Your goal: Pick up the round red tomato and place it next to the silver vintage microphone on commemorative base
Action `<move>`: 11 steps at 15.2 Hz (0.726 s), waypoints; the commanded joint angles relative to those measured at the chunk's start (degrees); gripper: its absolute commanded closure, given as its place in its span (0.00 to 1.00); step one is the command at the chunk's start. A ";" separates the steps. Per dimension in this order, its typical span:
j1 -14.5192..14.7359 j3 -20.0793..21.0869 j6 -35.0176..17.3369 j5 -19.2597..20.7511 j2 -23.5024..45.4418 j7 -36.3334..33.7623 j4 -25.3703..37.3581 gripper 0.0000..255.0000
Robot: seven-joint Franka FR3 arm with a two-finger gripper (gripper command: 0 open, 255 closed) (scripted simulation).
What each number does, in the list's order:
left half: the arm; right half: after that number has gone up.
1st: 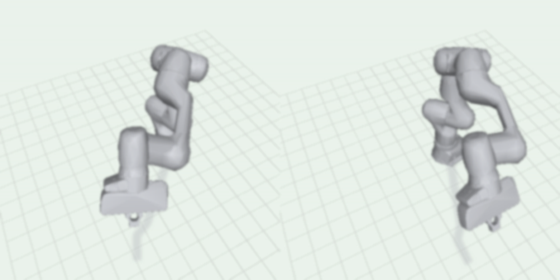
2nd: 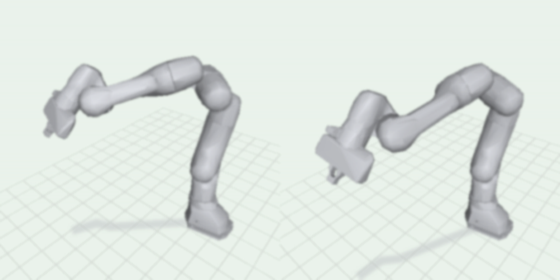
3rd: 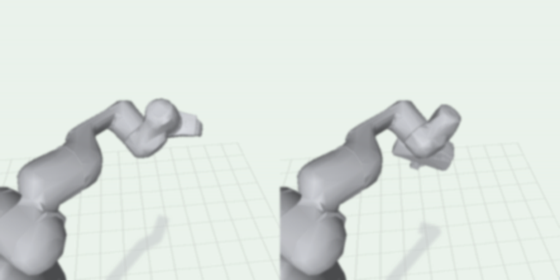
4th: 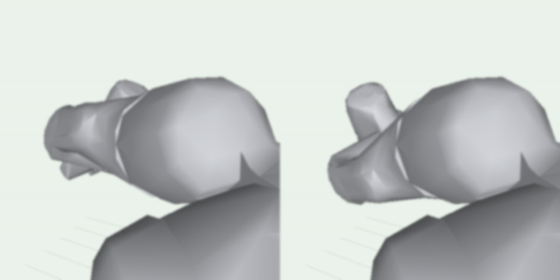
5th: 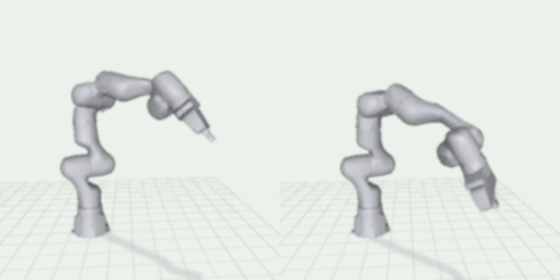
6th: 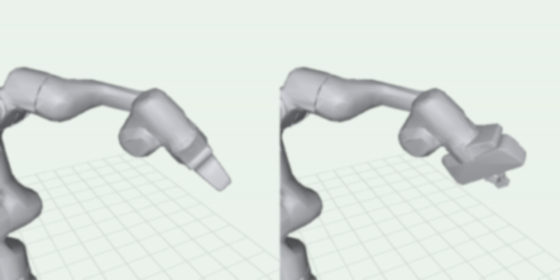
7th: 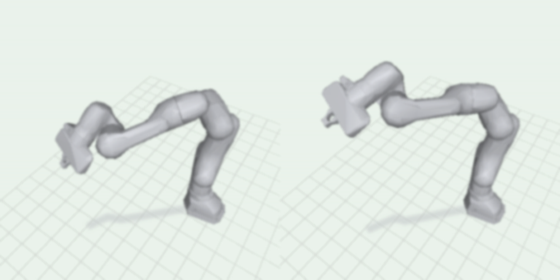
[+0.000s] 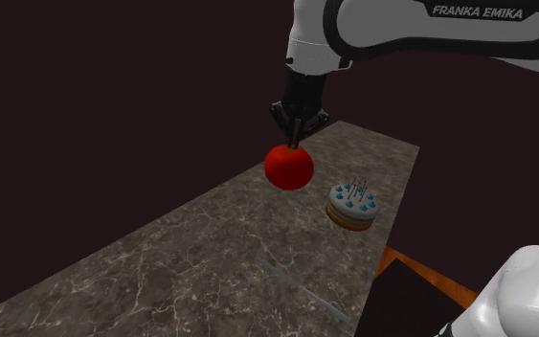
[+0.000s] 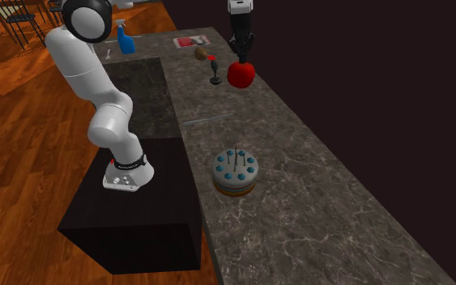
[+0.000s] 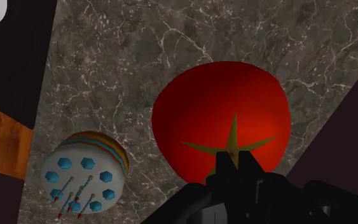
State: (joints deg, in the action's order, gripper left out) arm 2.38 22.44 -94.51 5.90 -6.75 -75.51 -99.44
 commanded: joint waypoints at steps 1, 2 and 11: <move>1.24 1.76 0.65 0.32 1.11 -3.08 1.32 1.00; 1.89 2.61 0.99 0.47 1.60 -4.57 1.92 1.00; 8.65 10.26 4.99 4.04 9.54 -18.74 10.79 1.00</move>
State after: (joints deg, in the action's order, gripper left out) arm 10.17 31.88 -89.53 9.47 1.93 -92.43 -89.13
